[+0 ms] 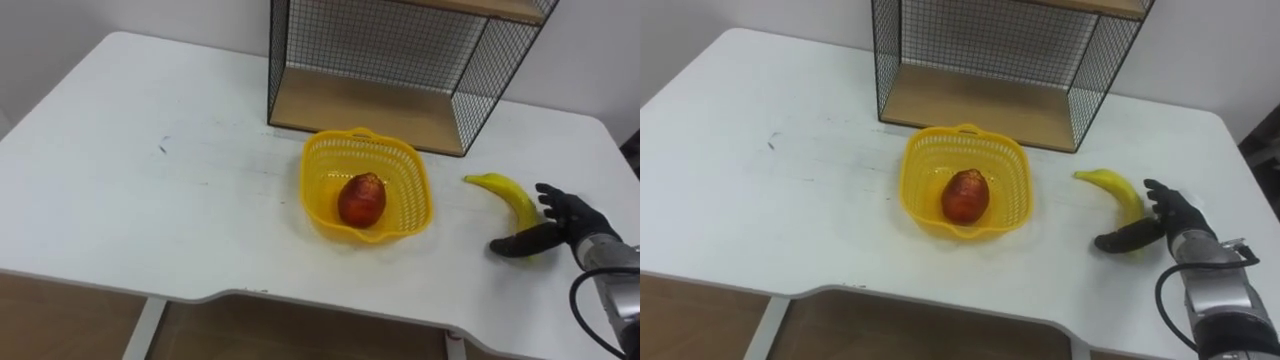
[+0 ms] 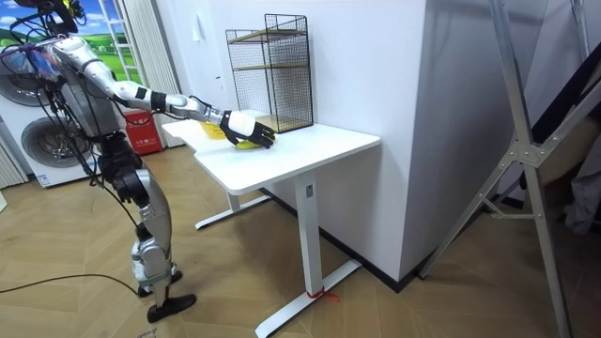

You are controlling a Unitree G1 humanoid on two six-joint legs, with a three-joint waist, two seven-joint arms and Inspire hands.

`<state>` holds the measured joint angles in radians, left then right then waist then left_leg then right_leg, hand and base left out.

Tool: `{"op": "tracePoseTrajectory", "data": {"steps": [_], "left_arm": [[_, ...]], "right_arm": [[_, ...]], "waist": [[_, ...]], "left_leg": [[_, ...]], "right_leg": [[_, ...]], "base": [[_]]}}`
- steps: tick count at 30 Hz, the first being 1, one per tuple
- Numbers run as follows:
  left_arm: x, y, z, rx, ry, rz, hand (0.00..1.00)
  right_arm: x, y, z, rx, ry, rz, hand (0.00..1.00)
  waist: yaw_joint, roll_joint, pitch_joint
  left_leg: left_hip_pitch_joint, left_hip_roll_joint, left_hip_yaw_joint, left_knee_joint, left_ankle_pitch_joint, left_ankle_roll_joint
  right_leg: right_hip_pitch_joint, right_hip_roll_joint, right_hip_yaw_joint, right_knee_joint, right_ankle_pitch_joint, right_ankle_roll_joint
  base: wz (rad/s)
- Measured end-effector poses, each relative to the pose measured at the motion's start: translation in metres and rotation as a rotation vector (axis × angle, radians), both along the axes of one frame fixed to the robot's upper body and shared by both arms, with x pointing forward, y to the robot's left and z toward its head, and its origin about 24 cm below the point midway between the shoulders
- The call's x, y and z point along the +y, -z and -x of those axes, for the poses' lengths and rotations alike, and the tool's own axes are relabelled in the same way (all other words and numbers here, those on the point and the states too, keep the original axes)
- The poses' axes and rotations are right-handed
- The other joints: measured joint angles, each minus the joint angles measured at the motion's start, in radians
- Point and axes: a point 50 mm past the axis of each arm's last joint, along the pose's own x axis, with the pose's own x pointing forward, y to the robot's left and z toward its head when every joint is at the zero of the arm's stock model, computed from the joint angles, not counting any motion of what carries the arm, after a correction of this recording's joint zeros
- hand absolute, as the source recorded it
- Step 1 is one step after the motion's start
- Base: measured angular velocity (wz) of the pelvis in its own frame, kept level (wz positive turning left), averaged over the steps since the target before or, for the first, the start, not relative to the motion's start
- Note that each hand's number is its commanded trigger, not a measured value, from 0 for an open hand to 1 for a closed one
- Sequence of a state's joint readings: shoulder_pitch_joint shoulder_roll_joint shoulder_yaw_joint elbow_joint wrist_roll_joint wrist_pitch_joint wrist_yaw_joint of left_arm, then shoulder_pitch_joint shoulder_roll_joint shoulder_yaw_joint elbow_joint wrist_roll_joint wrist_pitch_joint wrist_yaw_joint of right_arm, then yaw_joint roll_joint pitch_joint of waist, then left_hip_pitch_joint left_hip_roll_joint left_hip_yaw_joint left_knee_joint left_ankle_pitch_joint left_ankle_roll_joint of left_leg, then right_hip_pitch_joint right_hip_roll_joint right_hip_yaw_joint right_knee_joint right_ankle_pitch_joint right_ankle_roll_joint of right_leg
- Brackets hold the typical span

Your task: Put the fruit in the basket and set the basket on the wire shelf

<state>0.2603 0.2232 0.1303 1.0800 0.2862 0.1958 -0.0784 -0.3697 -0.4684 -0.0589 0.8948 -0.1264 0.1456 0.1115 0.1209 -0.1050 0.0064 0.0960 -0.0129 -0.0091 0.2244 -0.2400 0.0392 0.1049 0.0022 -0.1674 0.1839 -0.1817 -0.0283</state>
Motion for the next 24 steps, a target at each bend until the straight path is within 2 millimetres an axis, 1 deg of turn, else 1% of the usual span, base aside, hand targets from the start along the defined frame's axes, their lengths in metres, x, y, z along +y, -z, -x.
{"op": "tracePoseTrajectory", "data": {"steps": [1, 2, 3, 4, 5, 10, 14, 20, 23, 24], "left_arm": [[-0.0001, 0.0, 0.0, 0.0, 0.0, 0.002, 0.0], [-0.0002, 0.0001, 0.0004, 0.002, -0.001, 0.005, 0.0], [-0.0003, 0.0001, 0.001, 0.004, -0.001, 0.006, 0.0], [-0.0006, 0.0002, 0.0005, 0.004, -0.001, 0.012, 0.0], [-0.0009, 0.0002, 0.0006, 0.004, -0.001, 0.015, 0.0], [-0.0016, 0.0005, -0.0002, 0.003, 0.0, 0.02, 0.0], [-0.0028, 0.0009, -0.0019, 0.005, 0.015, 0.024, 0.0], [-0.0039, 0.0013, -0.0039, 0.004, 0.027, 0.027, 0.0], [-0.004, 0.0014, -0.005, 0.001, 0.028, 0.027, 0.0], [-0.0039, 0.0014, -0.0086, -0.007, 0.03, 0.027, 0.0]], "right_arm": [[-0.0001, -0.0003, -0.0008, 0.001, 0.002, -0.001, 0.0], [-0.0002, -0.0004, -0.0009, 0.0, 0.003, 0.0, 0.15], [-0.0002, -0.0006, -0.0011, -0.001, 0.003, 0.0, 0.55], [-0.0002, -0.0008, -0.0013, 0.0, 0.002, 0.003, 0.7], [-0.0005, -0.0009, -0.0013, 0.002, 0.0, 0.014, 1.0], [-0.0024, -0.0037, -0.0027, -0.008, 0.012, 0.072, 1.0], [0.0013, -0.0053, -0.0068, -0.004, -0.016, 0.109, 1.0], [0.0068, -0.0024, -0.0077, 0.016, -0.05, 0.109, 1.0], [0.0061, -0.0022, -0.0093, 0.026, -0.046, 0.104, 1.0], [0.0061, -0.002, -0.0092, 0.028, -0.047, 0.105, 1.0]], "waist": [[0.004, 0.0, 0.0014], [0.009, 0.001, 0.0022], [0.01, 0.001, 0.0022], [0.013, 0.0, 0.0024], [0.016, 0.0, 0.0024], [0.022, -0.001, 0.0032], [0.023, -0.001, 0.003], [0.026, -0.001, 0.003], [0.025, -0.001, 0.003], [0.025, -0.002, 0.003]], "left_leg": [[0.0, 0.0, -0.001, 0.0, 0.0, 0.0], [-0.001, 0.0, -0.001, 0.0, 0.0, 0.0], [-0.002, 0.0, -0.001, 0.0, 0.0, 0.0], [-0.002, 0.0, 0.0, -0.002, 0.0, 0.0], [-0.002, 0.0, 0.001, -0.002, 0.0, 0.0], [-0.001, 0.0, 0.003, -0.003, 0.0, 0.0], [0.001, 0.0, 0.004, -0.004, 0.0, 0.0], [0.001, 0.002, 0.002, -0.004, 0.0, 0.0], [0.0, 0.001, 0.0, -0.003, 0.0, 0.0], [-0.001, 0.001, -0.001, -0.003, 0.0, 0.0]], "right_leg": [[-0.001, 0.0, 0.0, 0.0, 0.0, 0.0], [-0.001, 0.0, -0.001, 0.0, 0.0, 0.0], [-0.001, 0.0, -0.001, -0.001, 0.0, 0.0], [-0.001, -0.001, -0.001, -0.001, 0.0, 0.0], [-0.001, -0.001, 0.0, -0.001, -0.001, 0.0], [0.0, 0.0, 0.0, -0.002, -0.001, 0.0], [0.0, 0.001, 0.002, -0.002, -0.001, 0.0], [0.0, 0.0, 0.0, -0.001, -0.001, 0.0], [0.001, 0.0, -0.001, 0.0, -0.001, 0.0], [0.001, 0.0, -0.002, 0.0, -0.001, 0.0]], "base": [[0.0], [0.0], [0.0], [0.0], [0.0], [0.0], [0.0], [0.0], [0.0], [0.0]]}}
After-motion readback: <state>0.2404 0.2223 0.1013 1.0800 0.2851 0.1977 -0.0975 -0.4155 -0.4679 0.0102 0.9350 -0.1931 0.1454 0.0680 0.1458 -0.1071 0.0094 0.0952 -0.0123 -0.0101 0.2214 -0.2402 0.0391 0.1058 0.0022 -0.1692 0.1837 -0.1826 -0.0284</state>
